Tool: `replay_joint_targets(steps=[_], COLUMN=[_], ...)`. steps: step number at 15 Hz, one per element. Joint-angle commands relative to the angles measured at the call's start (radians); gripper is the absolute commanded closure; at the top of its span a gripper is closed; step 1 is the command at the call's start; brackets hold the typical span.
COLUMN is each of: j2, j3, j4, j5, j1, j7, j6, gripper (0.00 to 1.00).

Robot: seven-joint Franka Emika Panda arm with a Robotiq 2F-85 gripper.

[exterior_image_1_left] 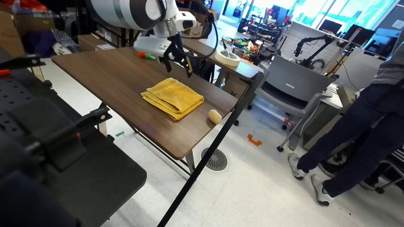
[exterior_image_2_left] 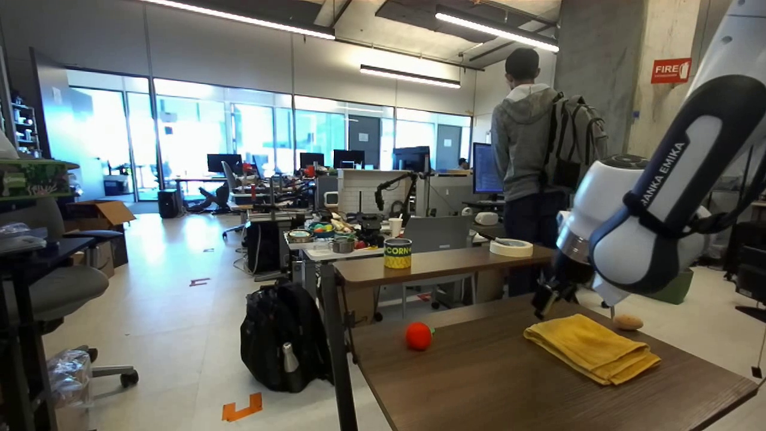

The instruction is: Wipe the table with the towel

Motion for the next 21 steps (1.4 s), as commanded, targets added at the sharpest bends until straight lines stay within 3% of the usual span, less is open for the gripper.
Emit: replay_joint_targets(steps=[1, 4, 7, 10, 13, 18, 21], j2=[-0.044, -0.035, -0.028, -0.017, 0.009, 0.091, 0.139], j3=[0.130, 0.271, 0.409, 0.513, 0.503, 0.386, 0.328], j4=[-0.014, 0.039, 0.071, 0.094, 0.147, 0.289, 0.360], j5=[0.011, 0.047, 0.104, 0.158, 0.193, 0.222, 0.224], j1=[-0.252, -0.480, -0.664, -0.779, -0.772, -0.658, -0.599], j7=[-0.039, -0.056, -0.068, -0.087, -0.069, -0.006, 0.043], j6=[-0.092, -0.104, -0.130, -0.157, -0.211, -0.400, -0.454], gripper=[0.00, 0.00, 0.00, 0.00, 0.00, 0.00, 0.00])
